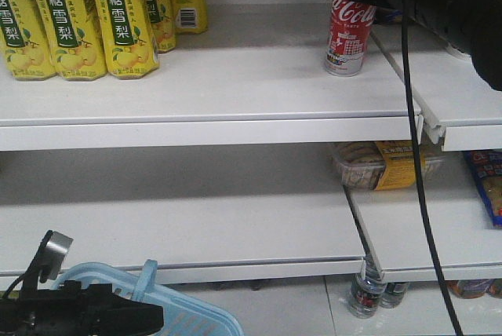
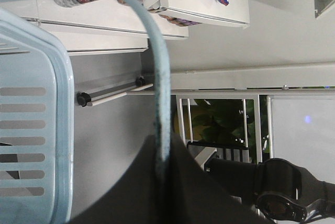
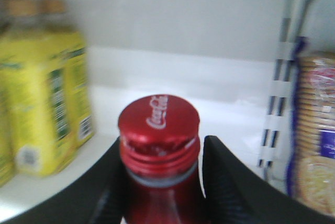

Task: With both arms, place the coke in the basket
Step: 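Lift the bottle off the shelf and lower it toward the basket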

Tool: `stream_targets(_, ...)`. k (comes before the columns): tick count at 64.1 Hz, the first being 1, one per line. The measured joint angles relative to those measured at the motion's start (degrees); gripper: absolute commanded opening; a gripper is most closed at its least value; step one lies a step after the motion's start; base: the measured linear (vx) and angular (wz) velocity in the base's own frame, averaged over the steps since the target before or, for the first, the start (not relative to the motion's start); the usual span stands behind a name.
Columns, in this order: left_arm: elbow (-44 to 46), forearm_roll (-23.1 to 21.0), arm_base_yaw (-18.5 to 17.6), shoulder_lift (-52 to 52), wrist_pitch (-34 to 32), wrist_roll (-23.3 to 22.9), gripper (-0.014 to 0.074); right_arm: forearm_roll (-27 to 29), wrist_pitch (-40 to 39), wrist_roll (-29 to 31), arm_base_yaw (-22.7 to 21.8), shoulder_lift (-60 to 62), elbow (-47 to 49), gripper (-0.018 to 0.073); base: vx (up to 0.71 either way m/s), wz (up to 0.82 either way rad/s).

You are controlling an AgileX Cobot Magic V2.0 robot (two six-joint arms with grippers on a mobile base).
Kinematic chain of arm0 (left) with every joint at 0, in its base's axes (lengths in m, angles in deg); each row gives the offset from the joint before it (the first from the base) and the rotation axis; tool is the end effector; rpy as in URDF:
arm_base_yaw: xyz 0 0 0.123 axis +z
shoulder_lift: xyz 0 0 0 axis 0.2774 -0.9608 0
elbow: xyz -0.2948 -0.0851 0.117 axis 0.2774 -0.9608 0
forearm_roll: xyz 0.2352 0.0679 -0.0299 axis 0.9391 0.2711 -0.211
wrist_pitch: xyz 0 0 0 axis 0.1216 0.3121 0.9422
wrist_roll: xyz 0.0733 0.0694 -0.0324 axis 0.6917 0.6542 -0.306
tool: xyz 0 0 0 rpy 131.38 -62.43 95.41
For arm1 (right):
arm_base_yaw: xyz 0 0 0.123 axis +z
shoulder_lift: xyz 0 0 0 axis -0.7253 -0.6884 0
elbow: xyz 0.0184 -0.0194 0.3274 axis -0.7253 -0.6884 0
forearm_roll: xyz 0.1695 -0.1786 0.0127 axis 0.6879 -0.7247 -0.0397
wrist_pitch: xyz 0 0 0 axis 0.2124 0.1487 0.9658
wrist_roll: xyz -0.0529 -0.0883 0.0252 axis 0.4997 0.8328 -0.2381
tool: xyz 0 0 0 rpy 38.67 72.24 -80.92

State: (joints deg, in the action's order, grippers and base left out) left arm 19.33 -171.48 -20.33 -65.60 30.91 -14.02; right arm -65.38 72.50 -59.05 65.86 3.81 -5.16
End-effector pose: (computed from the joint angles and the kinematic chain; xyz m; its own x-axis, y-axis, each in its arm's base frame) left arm 0.1591 -0.1011 0.2108 -0.9531 -0.2789 -0.1172 -0.0103 0.4169 -0.9089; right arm 0.3374 0.1176 0.4570 0.0106 -0.0669 -0.9977 -0.3233 0.9439 -0.0667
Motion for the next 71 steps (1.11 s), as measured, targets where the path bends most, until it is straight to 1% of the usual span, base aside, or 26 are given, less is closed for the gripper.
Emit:
stream_targets(9, 0.0, 0.0, 0.0, 0.0, 0.0, 0.0, -0.0006, -2.5, 6.0, 1.7, 4.0, 3.3, -0.2, -0.0008, 0.00, 0.00)
stream_targets(13, 0.0, 0.0, 0.0, 0.0, 0.0, 0.0, -0.0006, -3.3, 8.6, 2.2, 6.6, 5.2, -0.4, -0.0006, 0.00, 0.00)
stream_targets(23, 0.0, 0.0, 0.0, 0.0, 0.0, 0.0, -0.0006, -3.5, 14.1, 2.5, 11.7, 9.2, -0.4, -0.0005, 0.00, 0.00)
stream_targets(35, 0.0, 0.0, 0.0, 0.0, 0.0, 0.0, -0.0006, -3.4, 15.1, 2.6, 16.6, 15.5, -3.8, -0.0005, 0.00, 0.00)
stream_targets(41, 0.0, 0.0, 0.0, 0.0, 0.0, 0.0, -0.0006, -2.4, 15.1, 2.6, 18.6, 19.1, -7.0, -0.0005, 0.00, 0.00)
stream_targets(51, 0.0, 0.0, 0.0, 0.0, 0.0, 0.0, -0.0006, 1.2, 15.2, 2.6, 22.9, 23.9, -14.7, -0.0005, 0.00, 0.00)
stream_targets(71, 0.0, 0.0, 0.0, 0.0, 0.0, 0.0, -0.0006, 9.8, 15.5, 2.6, 32.2, 22.8, -27.6, -0.0005, 0.00, 0.00)
